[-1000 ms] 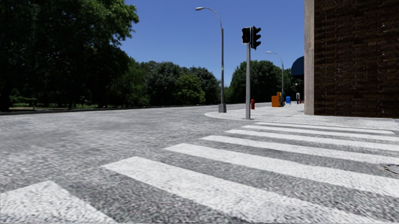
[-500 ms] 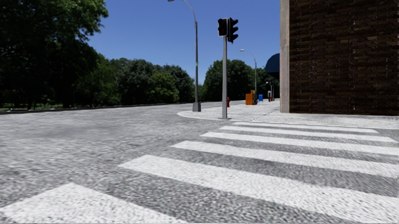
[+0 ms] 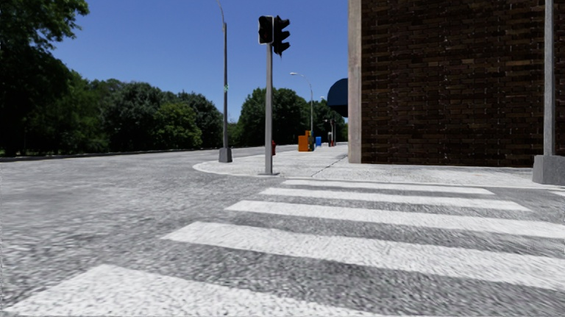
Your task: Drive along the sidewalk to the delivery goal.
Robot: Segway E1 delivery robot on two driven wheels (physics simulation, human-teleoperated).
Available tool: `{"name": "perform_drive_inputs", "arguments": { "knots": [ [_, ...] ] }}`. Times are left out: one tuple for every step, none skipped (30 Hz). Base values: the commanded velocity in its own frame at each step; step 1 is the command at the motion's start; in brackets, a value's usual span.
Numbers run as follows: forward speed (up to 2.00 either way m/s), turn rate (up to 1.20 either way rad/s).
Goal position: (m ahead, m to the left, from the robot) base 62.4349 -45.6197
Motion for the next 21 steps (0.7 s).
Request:
{"name": "perform_drive_inputs", "arguments": {
  "knots": [
    [1.58,-0.48],
    [1.58,-0.48],
    [1.60,-0.48],
    [2.00,-0.48],
    [2.00,-0.48],
    [2.00,-0.48],
    [2.00,-0.47],
    [2.00,-0.47],
    [2.00,-0.47],
    [2.00,-0.47],
    [2.00,-0.47],
    [2.00,-0.47],
    [2.00,-0.46],
    [2.00,-0.41],
    [2.00,-0.17],
    [2.00,-0.17],
    [2.00,0.00],
    [2.00,0.00],
    [2.00,0.00],
    [2.00,0.00],
    [2.00,0.00]
  ]
}}
